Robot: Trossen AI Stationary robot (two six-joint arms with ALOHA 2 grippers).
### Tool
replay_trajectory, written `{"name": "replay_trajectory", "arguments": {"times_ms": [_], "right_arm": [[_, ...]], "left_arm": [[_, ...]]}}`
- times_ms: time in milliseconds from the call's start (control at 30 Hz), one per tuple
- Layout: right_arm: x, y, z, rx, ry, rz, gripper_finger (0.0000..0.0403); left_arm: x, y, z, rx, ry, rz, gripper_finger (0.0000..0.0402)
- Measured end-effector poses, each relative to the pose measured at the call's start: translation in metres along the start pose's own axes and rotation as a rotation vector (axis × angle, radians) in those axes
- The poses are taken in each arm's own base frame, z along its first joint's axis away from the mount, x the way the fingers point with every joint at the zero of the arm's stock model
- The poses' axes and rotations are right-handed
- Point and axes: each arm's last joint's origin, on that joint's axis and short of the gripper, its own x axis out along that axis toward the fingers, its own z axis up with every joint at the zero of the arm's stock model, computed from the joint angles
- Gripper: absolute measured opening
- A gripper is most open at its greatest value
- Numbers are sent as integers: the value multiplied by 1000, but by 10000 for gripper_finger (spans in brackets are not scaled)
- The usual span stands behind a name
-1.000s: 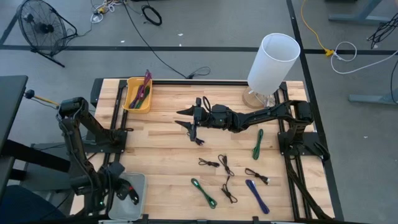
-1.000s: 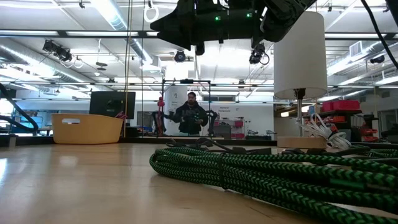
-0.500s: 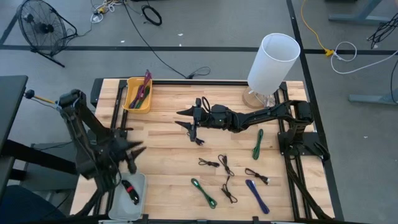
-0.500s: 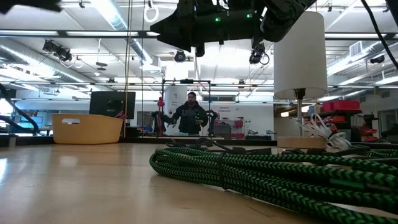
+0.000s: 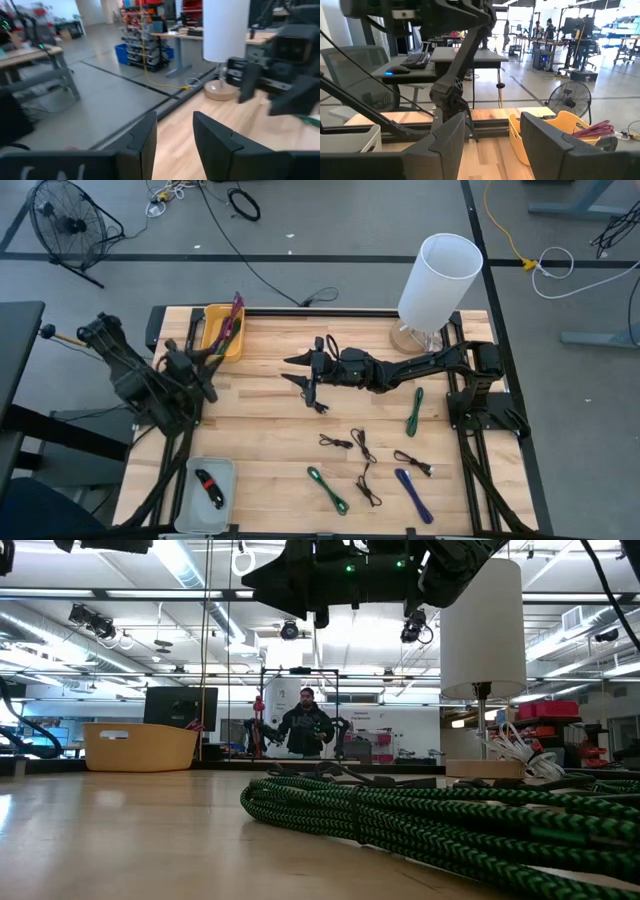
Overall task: Pick & Place USB Port
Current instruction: Put the black charger cable into the gray bin
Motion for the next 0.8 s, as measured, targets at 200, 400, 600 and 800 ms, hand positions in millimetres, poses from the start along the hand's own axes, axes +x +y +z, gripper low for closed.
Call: {"name": "replay_trajectory", "arguments": {"times_ms": [200,400,600,800], "right_arm": [[0,0,2,1,-26,11,192],[0,1,2,1,-26,22,192],[0,-1,3,2,-34,21,192],[0,-1,3,1,-32,20,192]], "left_arm": [[4,16,3,39,-10,60,130],[5,28,5,20,-45,100,130],[8,1,-15,18,-45,77,122],[18,-40,-59,-16,-46,76,91]]}}
